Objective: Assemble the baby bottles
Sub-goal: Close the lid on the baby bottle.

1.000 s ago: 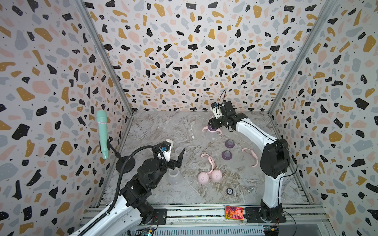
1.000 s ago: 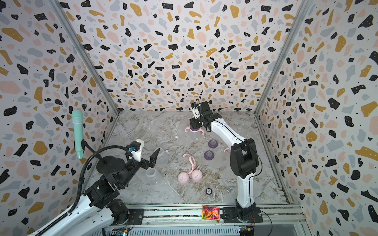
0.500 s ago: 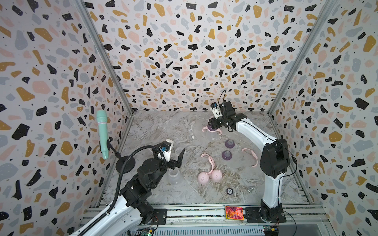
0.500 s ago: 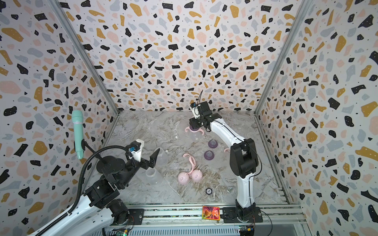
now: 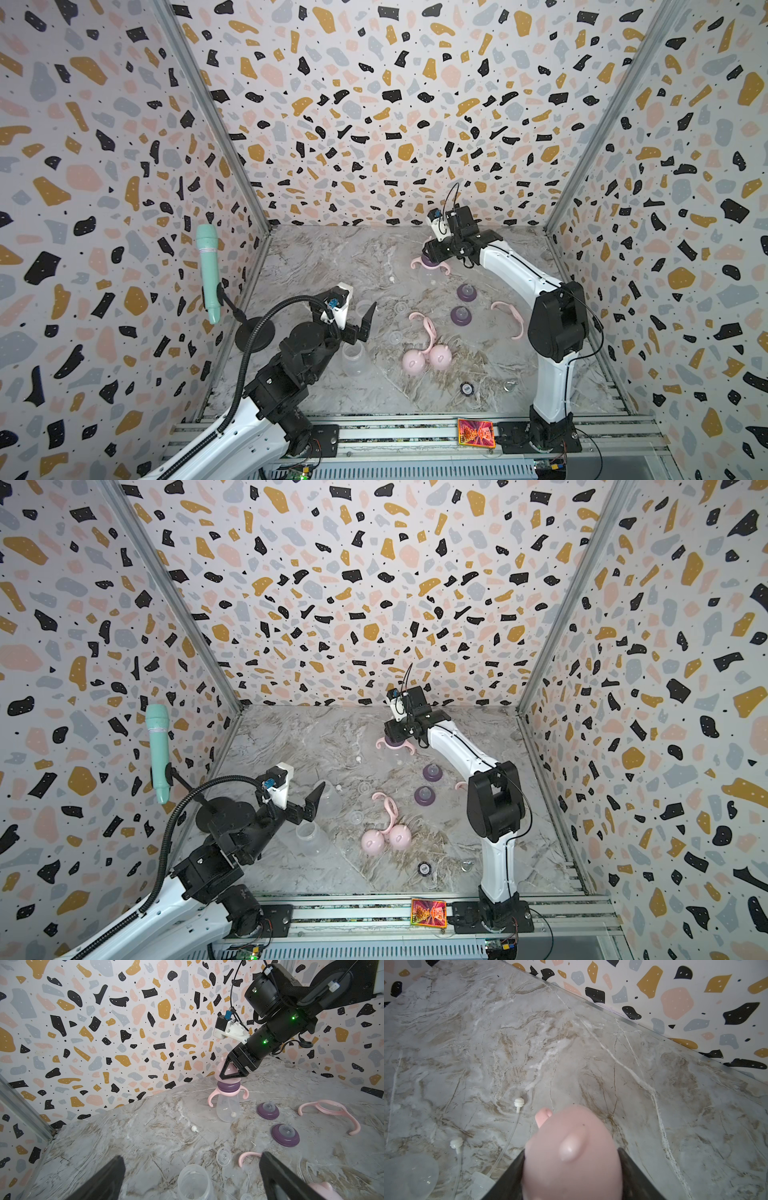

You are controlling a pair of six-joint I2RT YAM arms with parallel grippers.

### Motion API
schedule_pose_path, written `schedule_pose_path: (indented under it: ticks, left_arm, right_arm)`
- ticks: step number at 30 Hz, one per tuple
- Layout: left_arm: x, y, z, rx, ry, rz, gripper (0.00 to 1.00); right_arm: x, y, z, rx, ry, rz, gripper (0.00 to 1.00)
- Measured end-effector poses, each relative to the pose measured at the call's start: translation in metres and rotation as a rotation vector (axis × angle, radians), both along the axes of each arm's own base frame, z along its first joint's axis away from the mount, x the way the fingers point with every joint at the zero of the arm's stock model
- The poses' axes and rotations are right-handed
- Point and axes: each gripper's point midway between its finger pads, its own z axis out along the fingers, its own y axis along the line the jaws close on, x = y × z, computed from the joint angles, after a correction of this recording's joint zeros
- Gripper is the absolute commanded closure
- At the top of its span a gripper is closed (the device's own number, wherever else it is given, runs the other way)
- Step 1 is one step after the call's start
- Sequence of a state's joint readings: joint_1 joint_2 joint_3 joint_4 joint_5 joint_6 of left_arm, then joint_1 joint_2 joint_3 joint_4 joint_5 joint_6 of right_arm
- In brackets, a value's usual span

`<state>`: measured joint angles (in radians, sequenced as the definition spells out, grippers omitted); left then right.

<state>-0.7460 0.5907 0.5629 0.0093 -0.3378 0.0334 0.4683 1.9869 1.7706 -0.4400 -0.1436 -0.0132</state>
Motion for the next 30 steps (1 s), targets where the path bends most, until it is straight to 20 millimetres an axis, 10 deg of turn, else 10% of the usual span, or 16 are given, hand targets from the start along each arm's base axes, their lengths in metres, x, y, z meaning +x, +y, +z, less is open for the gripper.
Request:
schedule_pose_path:
  ticks: [30]
  left_arm:
    - [0.003,-0.006,-0.008,0.020,0.023,-0.018,0.00]
  right_arm:
    - [0.000,-0.010,0.006,0.022,0.003,0.013,0.35]
